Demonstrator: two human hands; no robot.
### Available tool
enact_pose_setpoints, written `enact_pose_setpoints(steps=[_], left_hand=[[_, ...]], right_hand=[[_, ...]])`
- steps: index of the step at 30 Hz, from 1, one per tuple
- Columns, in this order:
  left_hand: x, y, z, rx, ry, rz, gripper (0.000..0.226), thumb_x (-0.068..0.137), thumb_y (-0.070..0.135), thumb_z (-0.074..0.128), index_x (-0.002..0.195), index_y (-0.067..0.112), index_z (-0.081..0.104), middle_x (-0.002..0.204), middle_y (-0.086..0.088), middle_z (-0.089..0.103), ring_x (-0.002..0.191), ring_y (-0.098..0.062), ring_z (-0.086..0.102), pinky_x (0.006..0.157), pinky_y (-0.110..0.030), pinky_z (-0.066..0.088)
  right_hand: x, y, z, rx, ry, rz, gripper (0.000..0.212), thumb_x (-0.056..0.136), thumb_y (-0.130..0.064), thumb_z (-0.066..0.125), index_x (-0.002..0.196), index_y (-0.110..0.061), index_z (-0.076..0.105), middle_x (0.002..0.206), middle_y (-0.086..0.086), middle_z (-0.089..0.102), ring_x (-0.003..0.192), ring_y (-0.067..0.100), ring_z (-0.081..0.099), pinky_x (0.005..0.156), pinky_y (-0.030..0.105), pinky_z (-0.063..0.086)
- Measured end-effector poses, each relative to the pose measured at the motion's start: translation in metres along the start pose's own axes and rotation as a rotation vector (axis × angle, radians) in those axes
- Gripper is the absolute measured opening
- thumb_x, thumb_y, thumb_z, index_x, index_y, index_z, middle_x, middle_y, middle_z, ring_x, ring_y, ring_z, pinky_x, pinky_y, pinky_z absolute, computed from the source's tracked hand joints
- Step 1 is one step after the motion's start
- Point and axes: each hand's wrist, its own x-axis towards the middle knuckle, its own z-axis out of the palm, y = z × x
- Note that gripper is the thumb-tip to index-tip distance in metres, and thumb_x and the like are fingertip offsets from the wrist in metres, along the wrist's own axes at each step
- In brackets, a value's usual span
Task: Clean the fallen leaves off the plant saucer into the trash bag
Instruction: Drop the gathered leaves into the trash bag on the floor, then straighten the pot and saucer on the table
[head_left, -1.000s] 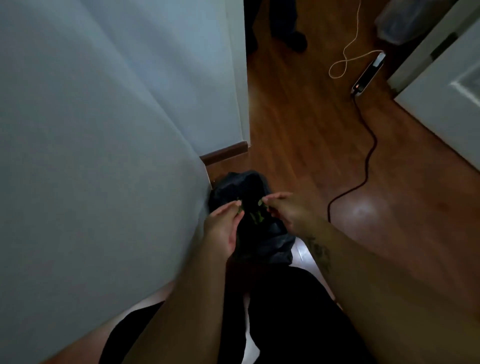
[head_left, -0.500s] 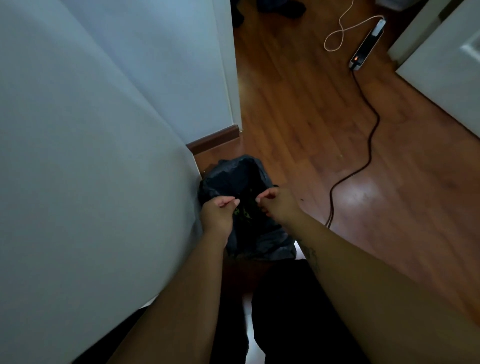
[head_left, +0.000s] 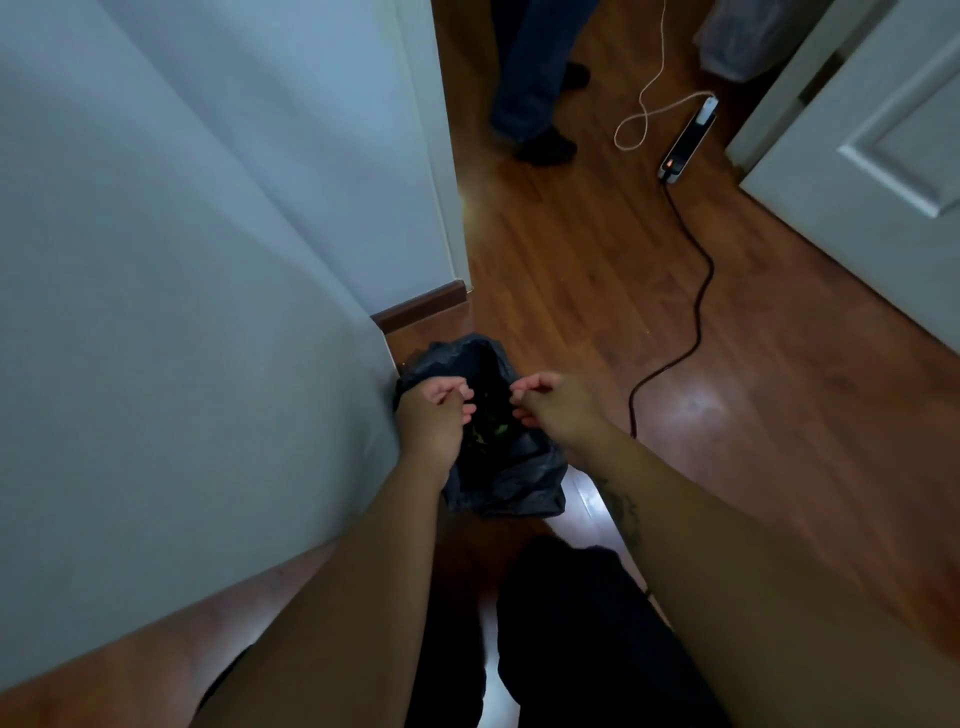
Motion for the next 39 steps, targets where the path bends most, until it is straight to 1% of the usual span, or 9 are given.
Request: enact_pose_setpoints(steps=[3,6,10,14,20,25,30,36,39], left_hand=[[-0.039,0.051,-0.013,-0.042,-0.014,0.045,0.006,0.094,0.008,0.064,0.09,0.011,0.067,0.086,-0.006,0.071,0.078,-0.018,0.067,0.071,-0.023,0.055],[-0.075,0.105,-0.032,-0.095,-0.007,0.083,0.01,0.093,0.009,0.065,0.084,0.013,0.067,0.081,-0.006,0.071,0.074,-0.019,0.067,0.07,-0.026,0.055],[-0.119,0.177,-0.064,-0.136,0.046,0.121,0.008,0.095,0.009,0.061,0.09,0.007,0.067,0.079,-0.009,0.07,0.069,-0.019,0.066,0.066,-0.023,0.056],[-0.153,0.238,-0.099,-0.116,0.062,0.19,0.01,0.094,0.005,0.059,0.092,0.006,0.068,0.076,-0.005,0.07,0.067,-0.017,0.065,0.065,-0.021,0.055],[-0.182,0.301,-0.163,-0.131,0.146,0.311,0.01,0.094,0.015,0.062,0.096,0.009,0.07,0.087,-0.006,0.074,0.077,-0.018,0.07,0.079,-0.027,0.061],[-0.191,0.303,-0.247,-0.169,0.236,0.358,0.01,0.092,0.016,0.064,0.094,0.01,0.071,0.085,-0.004,0.074,0.074,-0.016,0.069,0.076,-0.026,0.06],[-0.197,0.278,-0.343,-0.174,0.337,0.378,0.007,0.091,0.012,0.066,0.085,0.01,0.07,0.077,-0.003,0.071,0.066,-0.014,0.064,0.068,-0.024,0.057],[-0.21,0.233,-0.46,-0.087,0.532,0.371,0.013,0.087,0.024,0.074,0.077,0.017,0.068,0.076,-0.005,0.068,0.071,-0.016,0.061,0.076,-0.039,0.057],[-0.212,0.209,-0.513,0.06,0.7,0.398,0.017,0.083,0.029,0.077,0.079,0.013,0.071,0.069,0.004,0.064,0.065,-0.008,0.058,0.067,-0.023,0.051]], right_hand=[[-0.043,-0.054,-0.012,0.047,0.007,-0.041,0.016,0.089,-0.002,0.056,0.079,-0.012,0.064,0.077,0.009,0.064,0.068,0.017,0.058,0.064,0.027,0.051],[-0.087,-0.112,-0.02,0.058,0.005,-0.095,0.01,0.087,-0.004,0.061,0.08,-0.008,0.065,0.075,0.009,0.065,0.071,0.02,0.06,0.076,0.037,0.055],[-0.144,-0.189,-0.02,-0.005,0.018,-0.187,0.012,0.089,-0.003,0.058,0.094,0.001,0.068,0.072,0.005,0.064,0.065,0.015,0.058,0.064,0.023,0.052],[-0.184,-0.254,-0.007,-0.068,0.006,-0.281,0.012,0.088,-0.002,0.059,0.095,0.0,0.069,0.073,0.002,0.064,0.062,0.012,0.058,0.056,0.016,0.05],[-0.21,-0.328,0.038,-0.157,-0.004,-0.44,0.012,0.092,-0.014,0.059,0.097,-0.007,0.067,0.085,0.003,0.068,0.075,0.016,0.064,0.065,0.021,0.053],[-0.234,-0.359,0.108,-0.244,-0.062,-0.515,0.01,0.093,-0.019,0.058,0.092,-0.016,0.068,0.091,0.002,0.069,0.083,0.017,0.067,0.077,0.027,0.057],[-0.254,-0.372,0.19,-0.267,-0.192,-0.551,0.009,0.088,-0.012,0.06,0.088,-0.008,0.067,0.08,0.002,0.067,0.073,0.018,0.062,0.073,0.031,0.055],[-0.283,-0.369,0.299,-0.383,-0.351,-0.653,0.005,0.087,-0.018,0.063,0.084,-0.019,0.067,0.087,0.002,0.065,0.077,0.019,0.059,0.073,0.035,0.053],[-0.293,-0.36,0.35,-0.491,-0.388,-0.789,0.011,0.087,-0.025,0.067,0.097,-0.021,0.069,0.099,-0.003,0.062,0.087,0.016,0.058,0.075,0.032,0.051]])
